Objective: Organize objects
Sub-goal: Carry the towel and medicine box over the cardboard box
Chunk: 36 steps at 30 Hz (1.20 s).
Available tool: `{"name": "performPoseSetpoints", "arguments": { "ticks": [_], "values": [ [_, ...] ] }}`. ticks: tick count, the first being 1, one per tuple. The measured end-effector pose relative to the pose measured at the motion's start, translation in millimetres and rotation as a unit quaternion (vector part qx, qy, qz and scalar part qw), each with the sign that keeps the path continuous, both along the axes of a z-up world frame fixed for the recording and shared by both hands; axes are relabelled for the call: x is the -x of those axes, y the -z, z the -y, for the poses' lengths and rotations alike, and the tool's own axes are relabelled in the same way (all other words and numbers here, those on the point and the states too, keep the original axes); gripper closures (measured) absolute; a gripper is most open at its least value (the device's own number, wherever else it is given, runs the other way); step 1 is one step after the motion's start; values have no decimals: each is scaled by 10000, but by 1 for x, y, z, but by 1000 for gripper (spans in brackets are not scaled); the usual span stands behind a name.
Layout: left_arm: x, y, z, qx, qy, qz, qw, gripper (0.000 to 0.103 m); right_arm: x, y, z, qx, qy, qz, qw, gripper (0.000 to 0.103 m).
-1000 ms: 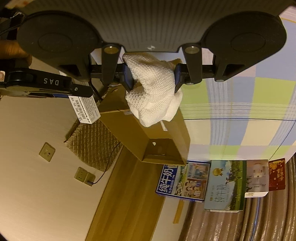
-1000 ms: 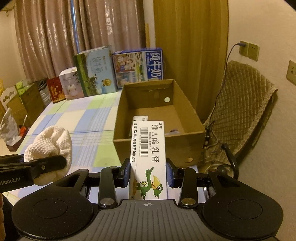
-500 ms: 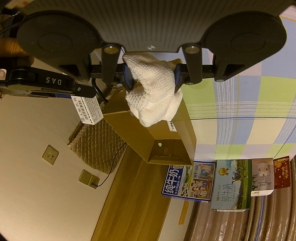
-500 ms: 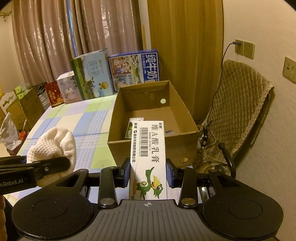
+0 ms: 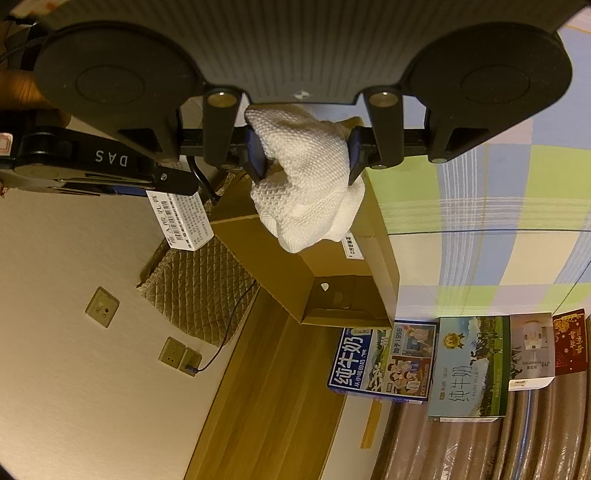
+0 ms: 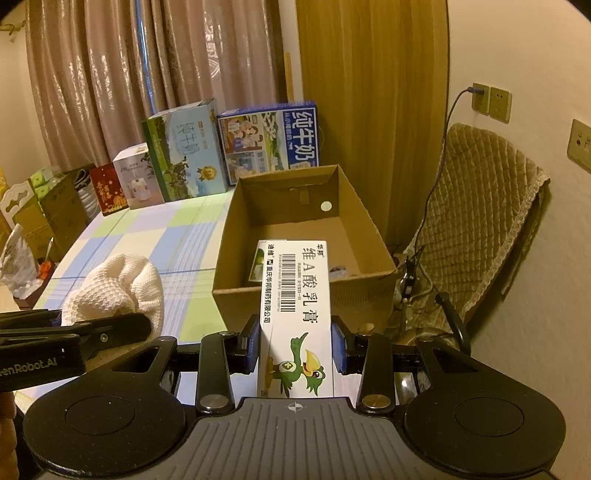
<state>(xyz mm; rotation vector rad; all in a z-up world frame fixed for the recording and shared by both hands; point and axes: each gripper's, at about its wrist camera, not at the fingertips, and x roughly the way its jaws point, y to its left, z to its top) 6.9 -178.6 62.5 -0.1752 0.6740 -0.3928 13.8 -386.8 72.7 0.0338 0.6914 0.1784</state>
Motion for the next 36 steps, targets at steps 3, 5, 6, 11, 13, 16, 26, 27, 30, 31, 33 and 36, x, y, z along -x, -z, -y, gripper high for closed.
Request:
{"name": "performPoseSetpoints", "arguments": {
  "ticks": [3, 5, 6, 11, 13, 16, 26, 27, 30, 31, 33, 36],
  "values": [
    [-9, -3, 6, -3, 11, 15, 10000, 65, -8, -5, 2, 36, -20, 34, 10000, 68],
    [-16, -5, 11, -24, 22, 48, 10000, 65, -13, -9, 4, 65, -35, 73, 9999, 68],
    [-20, -7, 13, -31, 24, 59, 10000, 65, -16, -11, 5, 87, -39, 86, 9999, 68],
    [-37, -12, 24, -51, 69, 82, 9999, 65, -30, -17, 12, 169, -41, 118, 9998, 68],
    [-43, -13, 27, -65, 87, 76, 9999, 65, -35, -19, 14, 195, -41, 124, 9997, 68],
    [-51, -14, 31, -67, 115, 69, 9999, 65, -42, -21, 16, 225, -40, 134, 9997, 68],
    [-74, -10, 38, -102, 178, 7, 9998, 65, -69, -23, 15, 271, -125, 152, 9994, 68],
    [-77, -8, 38, -101, 178, -4, 9998, 65, -72, -22, 15, 285, -132, 151, 9994, 68],
    [-90, -3, 37, -113, 162, -49, 9998, 65, -83, -21, 16, 318, -147, 140, 9993, 68],
    [-95, -2, 37, -120, 154, -62, 9998, 65, -88, -20, 16, 335, -154, 138, 9992, 68],
    [-106, 2, 37, -139, 134, -97, 9998, 65, -98, -19, 16, 345, -168, 127, 9992, 68],
    [-122, 6, 36, -141, 117, -143, 9997, 65, -116, -16, 17, 326, -178, 99, 9993, 68]
  ]
}}
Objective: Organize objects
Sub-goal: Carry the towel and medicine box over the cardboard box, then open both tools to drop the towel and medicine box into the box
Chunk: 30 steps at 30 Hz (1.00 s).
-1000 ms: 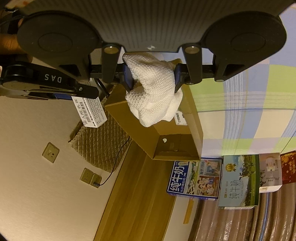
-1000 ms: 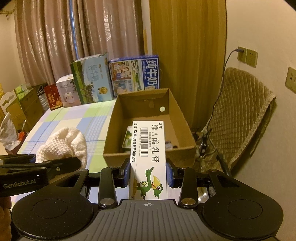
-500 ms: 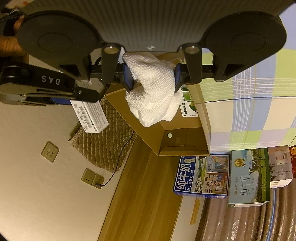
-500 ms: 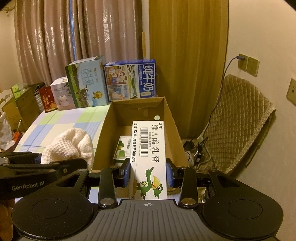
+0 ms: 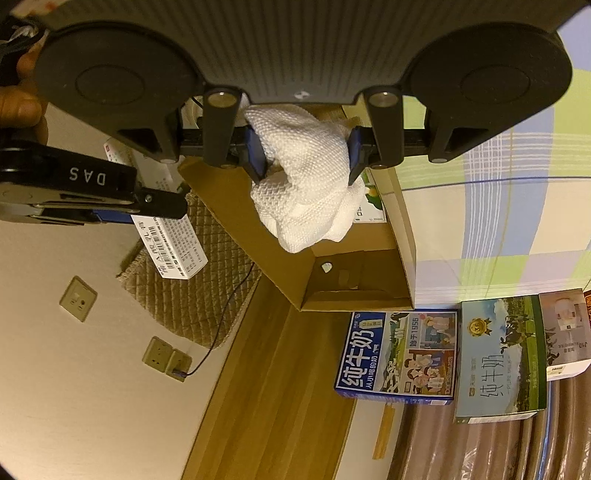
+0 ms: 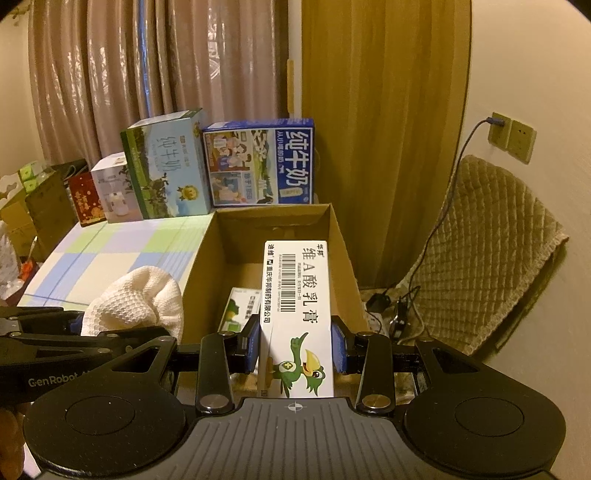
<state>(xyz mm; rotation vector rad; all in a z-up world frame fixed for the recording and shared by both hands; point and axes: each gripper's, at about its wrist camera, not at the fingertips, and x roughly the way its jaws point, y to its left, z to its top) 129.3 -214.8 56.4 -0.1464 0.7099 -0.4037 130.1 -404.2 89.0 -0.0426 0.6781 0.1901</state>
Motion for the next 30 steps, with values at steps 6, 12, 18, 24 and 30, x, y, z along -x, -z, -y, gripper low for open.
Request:
{"name": "performPoseSetpoints", "arguments": {
  "ticks": [6, 12, 18, 24, 30],
  "values": [
    [-32, 2, 2, -35, 15, -8, 10000, 64, -36, 4, 4, -84, 43, -51, 9999, 68],
    [-60, 11, 7, -70, 43, -59, 9999, 64, -67, 13, 9, -174, 122, -141, 9997, 68],
    [-78, 27, 15, -104, 12, -39, 9999, 57, -86, 21, 13, -243, 238, -170, 9993, 68],
    [-87, 35, 12, -121, -71, -63, 9999, 43, -93, 31, 15, -245, 235, -290, 9990, 68],
    [-84, 33, -2, -74, -224, -79, 9997, 42, -92, 42, 17, -251, 234, -400, 9986, 68]
  ]
}}
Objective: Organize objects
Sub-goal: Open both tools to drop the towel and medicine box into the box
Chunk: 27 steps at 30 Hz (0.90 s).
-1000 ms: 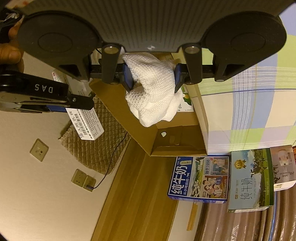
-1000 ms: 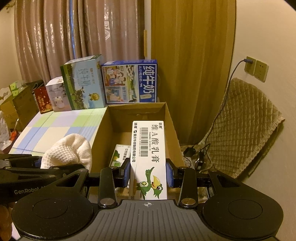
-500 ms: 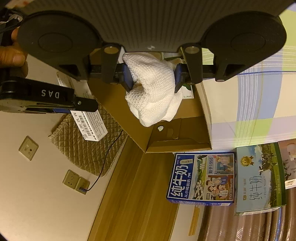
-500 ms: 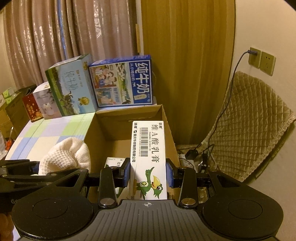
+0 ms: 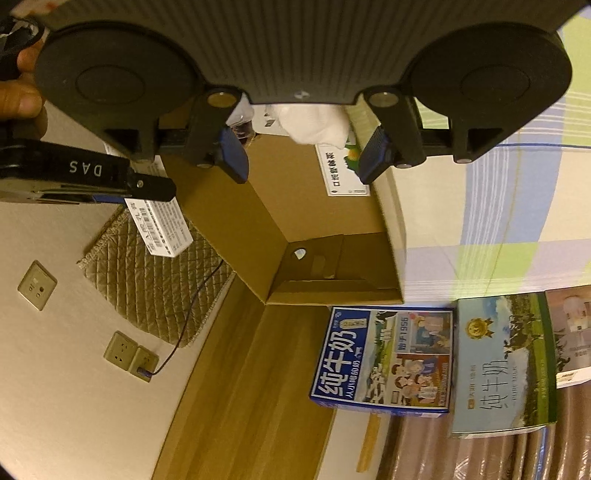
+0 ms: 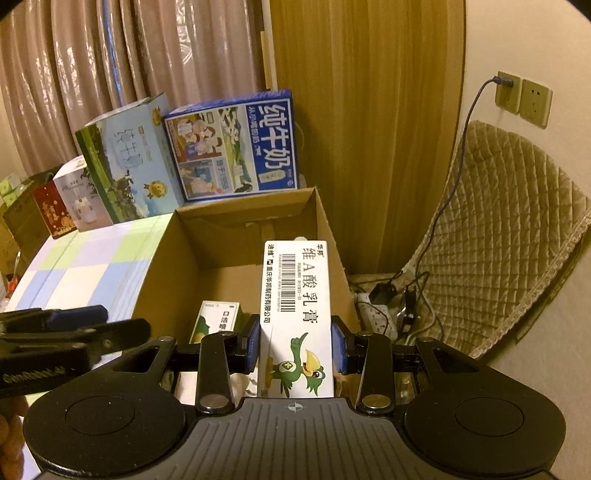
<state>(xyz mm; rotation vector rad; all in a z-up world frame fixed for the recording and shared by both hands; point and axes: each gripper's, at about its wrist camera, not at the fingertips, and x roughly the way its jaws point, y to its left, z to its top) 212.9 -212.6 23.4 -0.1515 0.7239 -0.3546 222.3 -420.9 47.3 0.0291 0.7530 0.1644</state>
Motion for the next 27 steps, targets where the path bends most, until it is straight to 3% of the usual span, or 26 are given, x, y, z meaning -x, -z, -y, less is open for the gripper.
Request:
{"name": "performPoseSetpoints", "arguments": {
  "ticks": [8, 11, 17, 20, 25, 27],
  "values": [
    [7, 1, -12, 39, -148, -27, 9999, 36, -8, 10, -5, -202, -93, -86, 9997, 67],
    [11, 1, -16, 63, -189, -53, 9998, 32, -10, 9, 0, -438, 65, -79, 9990, 50],
    [29, -4, -30, 141, -366, -63, 9992, 25, 10, -3, 7, -479, 133, 19, 9988, 47],
    [47, -9, -36, 86, -501, -8, 9987, 14, 27, -11, 11, -553, 207, 56, 9982, 44],
    [80, -20, -47, 99, -648, 28, 9978, 2, 61, -26, 10, -599, 218, 138, 9979, 31],
    [95, -25, -52, 97, -698, 42, 9975, 1, 77, -32, 8, -613, 198, 151, 9978, 23]
  ]
}}
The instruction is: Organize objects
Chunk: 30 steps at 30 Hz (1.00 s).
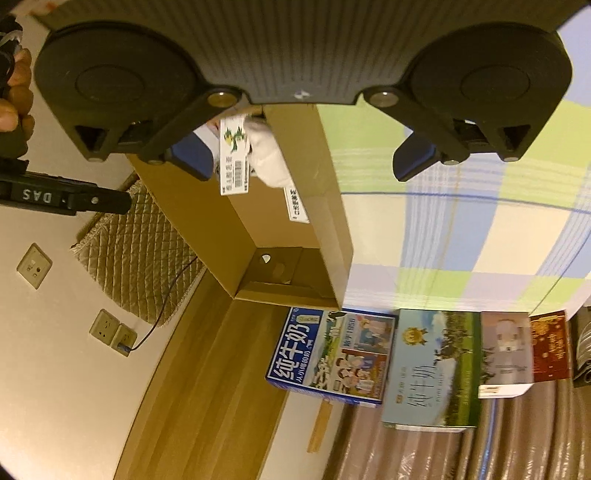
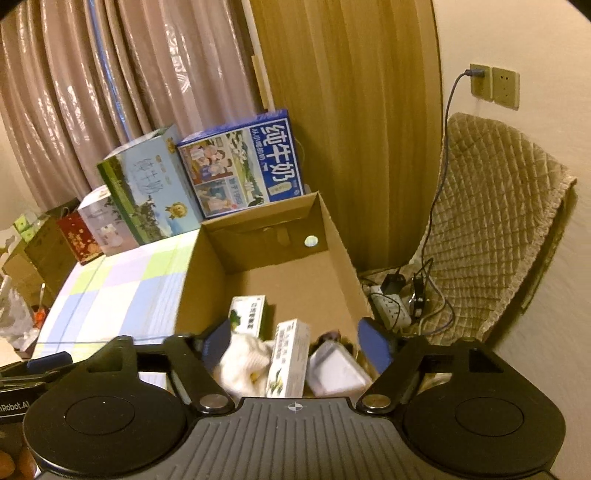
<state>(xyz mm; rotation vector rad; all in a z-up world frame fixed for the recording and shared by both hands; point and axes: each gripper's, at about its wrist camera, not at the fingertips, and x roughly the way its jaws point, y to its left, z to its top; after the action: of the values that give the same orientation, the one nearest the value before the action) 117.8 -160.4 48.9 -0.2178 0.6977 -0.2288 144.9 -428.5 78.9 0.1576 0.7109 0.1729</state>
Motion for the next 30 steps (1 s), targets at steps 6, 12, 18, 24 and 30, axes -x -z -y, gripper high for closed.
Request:
{"name": "performPoseSetpoints", "arguments": {
  "ticks": [6, 12, 18, 24, 30],
  "values": [
    [46, -15, -5, -124, -53, 131, 9998, 1, 48, -9, -6, 6, 2, 48, 10000, 5],
    [88, -26, -7, -199, -132, 150, 9996, 1, 94, -10, -6, -64, 22, -34, 10000, 2],
    [121, -31, -10, -218, -402, 69, 9989, 1, 132, -19, -11, 156, 66, 108, 9998, 2],
    [145, -34, -11, -367, -418, 8, 9985, 1, 169, -27, -14, 164, 79, 186, 9997, 2],
    [166, -35, -15, -542, -500, 23, 9973, 1, 194, -29, -29, 465, -107, 244, 9986, 2]
  ]
}}
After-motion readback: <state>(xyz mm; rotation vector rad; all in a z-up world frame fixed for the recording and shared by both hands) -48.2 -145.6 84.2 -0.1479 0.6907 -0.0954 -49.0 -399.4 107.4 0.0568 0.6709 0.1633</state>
